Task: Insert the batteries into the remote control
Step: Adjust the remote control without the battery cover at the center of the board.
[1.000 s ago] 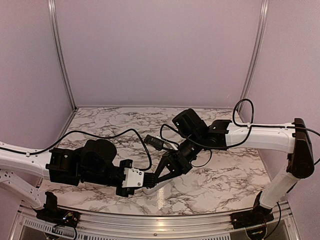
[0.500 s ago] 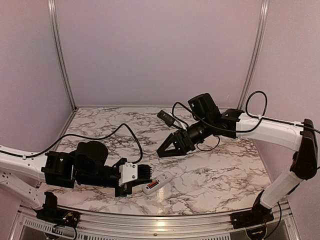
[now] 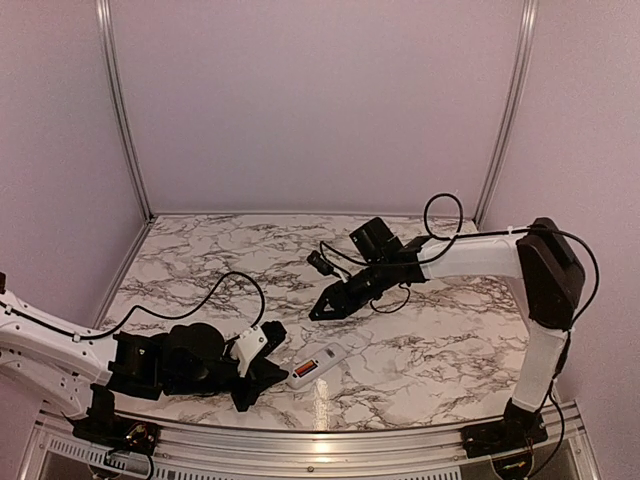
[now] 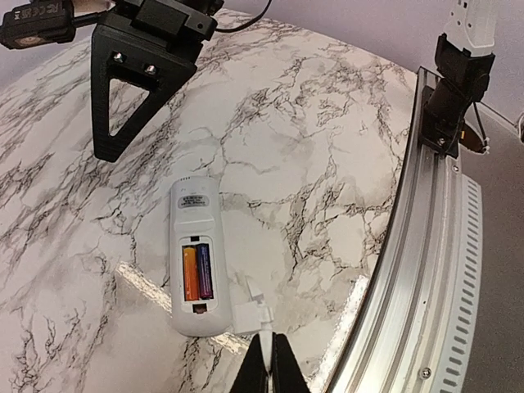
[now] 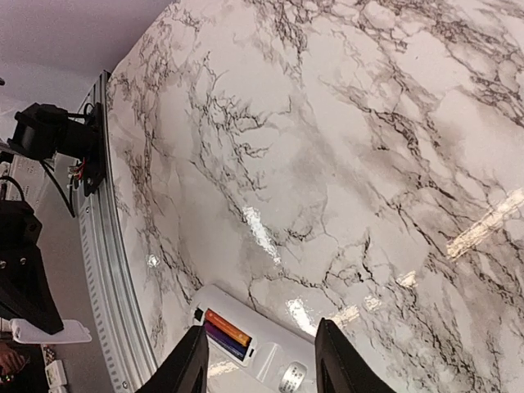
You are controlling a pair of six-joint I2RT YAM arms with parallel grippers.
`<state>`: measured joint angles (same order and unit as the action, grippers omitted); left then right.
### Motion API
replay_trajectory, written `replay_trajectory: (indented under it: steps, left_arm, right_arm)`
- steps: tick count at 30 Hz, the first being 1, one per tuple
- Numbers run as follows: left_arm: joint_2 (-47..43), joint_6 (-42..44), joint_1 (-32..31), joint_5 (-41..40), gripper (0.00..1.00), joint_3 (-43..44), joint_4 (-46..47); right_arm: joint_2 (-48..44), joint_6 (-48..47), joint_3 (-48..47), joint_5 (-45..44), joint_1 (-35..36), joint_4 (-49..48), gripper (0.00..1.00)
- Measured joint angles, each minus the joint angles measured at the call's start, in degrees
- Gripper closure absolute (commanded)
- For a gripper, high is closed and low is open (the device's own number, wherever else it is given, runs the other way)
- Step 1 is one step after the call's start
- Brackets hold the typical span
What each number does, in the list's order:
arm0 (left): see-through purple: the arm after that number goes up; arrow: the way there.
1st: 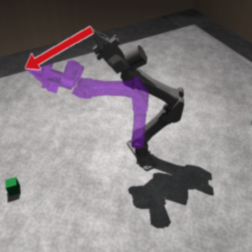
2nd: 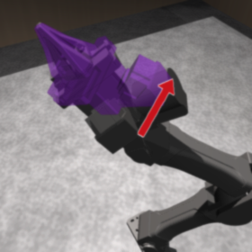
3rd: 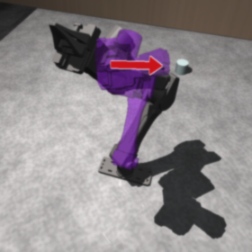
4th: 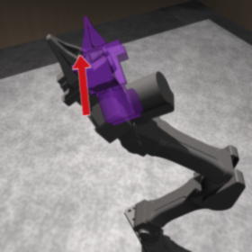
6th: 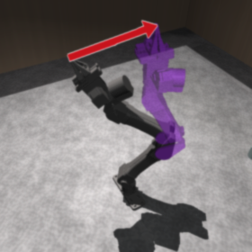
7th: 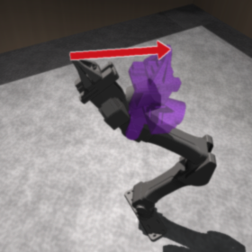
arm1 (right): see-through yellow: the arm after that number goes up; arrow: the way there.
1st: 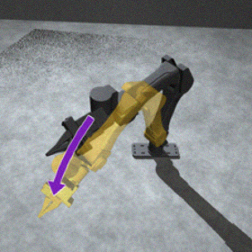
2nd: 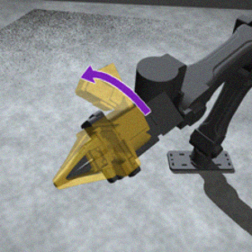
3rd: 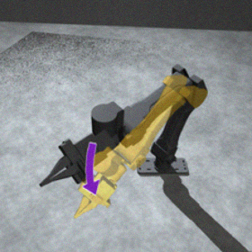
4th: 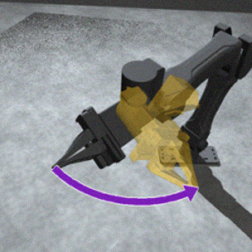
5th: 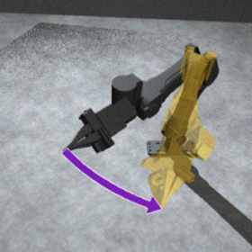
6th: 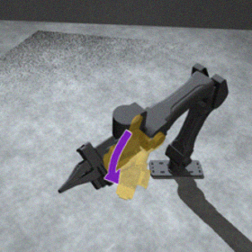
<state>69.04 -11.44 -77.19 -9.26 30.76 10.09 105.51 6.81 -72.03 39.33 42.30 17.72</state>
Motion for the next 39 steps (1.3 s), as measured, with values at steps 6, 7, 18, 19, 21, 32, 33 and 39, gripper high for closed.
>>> replay_trajectory:
  steps: [6,7,18,19,21,32,33,39]
  left_arm:
    - [8.6,-5.2,0.0,-0.5,1.0,-1.6,4.9]
    - [10.2,-6.0,0.0,-0.4,1.0,-1.6,6.2]
    - [22.1,-11.5,2.3,2.0,1.0,-0.2,15.7]
    - [22.1,-11.8,2.9,2.3,1.0,0.0,16.0]
    - [22.1,-12.4,4.4,2.6,1.0,0.0,16.8]
    - [23.5,-12.9,9.3,5.6,1.0,1.7,16.9]
    - [23.1,-12.7,9.4,5.9,1.0,1.6,16.8]
    - [14.8,-11.3,8.2,7.7,1.0,-0.5,14.4]
  right_arm:
    - [10.4,0.0,-2.9,2.2,-0.4,-1.0,0.58]
    - [11.5,0.0,-3.7,2.7,-0.6,-1.2,0.59]
    - [17.5,-0.1,-6.5,7.3,-1.8,-3.8,0.64]
    - [17.6,-0.3,-6.2,7.6,-1.8,-3.8,0.65]
    - [17.5,-0.7,-5.3,8.0,-1.8,-3.9,0.65]
    - [12.8,-2.1,4.6,9.7,-2.1,-7.6,0.68]
    - [12.2,-2.2,5.6,9.7,-2.1,-7.9,0.68]
    - [8.2,-2.4,11.0,9.0,-2.2,-8.4,0.68]
